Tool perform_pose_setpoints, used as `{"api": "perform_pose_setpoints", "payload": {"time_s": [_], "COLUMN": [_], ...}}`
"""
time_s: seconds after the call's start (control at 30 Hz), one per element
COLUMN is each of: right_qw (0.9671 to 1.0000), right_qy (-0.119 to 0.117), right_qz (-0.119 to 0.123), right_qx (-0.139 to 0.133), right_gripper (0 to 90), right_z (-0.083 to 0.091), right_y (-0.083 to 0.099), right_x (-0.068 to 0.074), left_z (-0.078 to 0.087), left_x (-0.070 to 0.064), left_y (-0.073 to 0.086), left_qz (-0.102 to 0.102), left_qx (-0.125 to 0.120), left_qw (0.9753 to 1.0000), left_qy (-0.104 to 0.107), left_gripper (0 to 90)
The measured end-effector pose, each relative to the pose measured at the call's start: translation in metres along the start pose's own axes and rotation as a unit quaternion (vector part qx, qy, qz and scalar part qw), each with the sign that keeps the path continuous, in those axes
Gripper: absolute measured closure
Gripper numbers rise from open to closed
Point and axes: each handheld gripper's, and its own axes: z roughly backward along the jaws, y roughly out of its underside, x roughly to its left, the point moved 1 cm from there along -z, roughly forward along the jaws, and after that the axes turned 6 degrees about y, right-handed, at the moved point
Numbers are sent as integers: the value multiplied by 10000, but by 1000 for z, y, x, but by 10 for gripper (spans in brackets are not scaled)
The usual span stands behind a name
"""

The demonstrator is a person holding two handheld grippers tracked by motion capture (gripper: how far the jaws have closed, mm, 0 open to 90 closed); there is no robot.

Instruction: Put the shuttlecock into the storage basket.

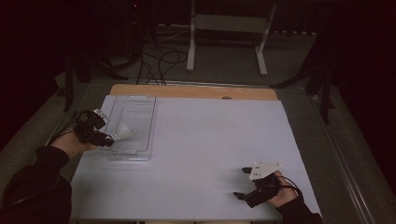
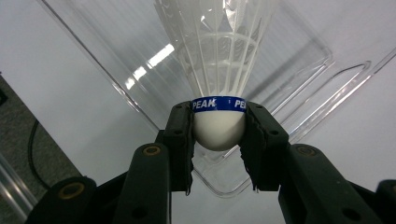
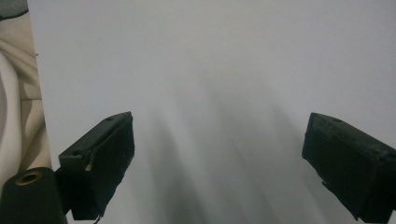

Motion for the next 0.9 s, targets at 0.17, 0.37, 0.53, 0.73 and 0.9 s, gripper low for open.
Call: {"api": "perform_pose_setpoints", "payload": {"time_s": [0.17,0.37,0.53,0.73,0.9], "right_qw": [10000,10000,10000,10000,10000], "right_qy": [3,5,10,22,35], "right_qz": [-7,-18,-20,-24,-27], "right_qx": [11,4,7,-17,-23], "right_gripper": [95,95,95,95,95], "right_z": [0,1,1,1,1], "right_y": [0,0,0,0,0], "right_x": [0,0,0,-1,-1], "left_z": [4,11,15,17,18], "left_x": [0,-1,-4,-8,-12], "left_y": [-3,-6,-7,-9,-11], "left_qz": [212,380,456,496,442], "left_qx": [-79,-221,-337,-420,-528], "left_qw": [9996,9988,9982,9977,9975], "left_qy": [-152,-195,-197,-169,-139], "left_gripper": [587,396,302,202,134]}}
